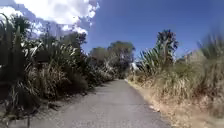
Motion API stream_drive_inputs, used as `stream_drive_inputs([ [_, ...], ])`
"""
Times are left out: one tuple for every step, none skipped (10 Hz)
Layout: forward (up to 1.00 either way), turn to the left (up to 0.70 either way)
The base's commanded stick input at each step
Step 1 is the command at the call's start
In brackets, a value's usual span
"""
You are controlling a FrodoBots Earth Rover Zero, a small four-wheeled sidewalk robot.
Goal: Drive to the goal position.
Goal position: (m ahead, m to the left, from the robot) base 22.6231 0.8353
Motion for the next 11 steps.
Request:
stream_drive_inputs([
  [0.85,0.00],
  [0.85,0.00],
  [0.85,0.00],
  [0.85,0.00],
  [0.85,0.00],
  [0.85,0.04],
  [0.85,0.02],
  [0.85,0.01],
  [0.85,0.00],
  [0.85,0.00],
  [0.85,0.06],
])
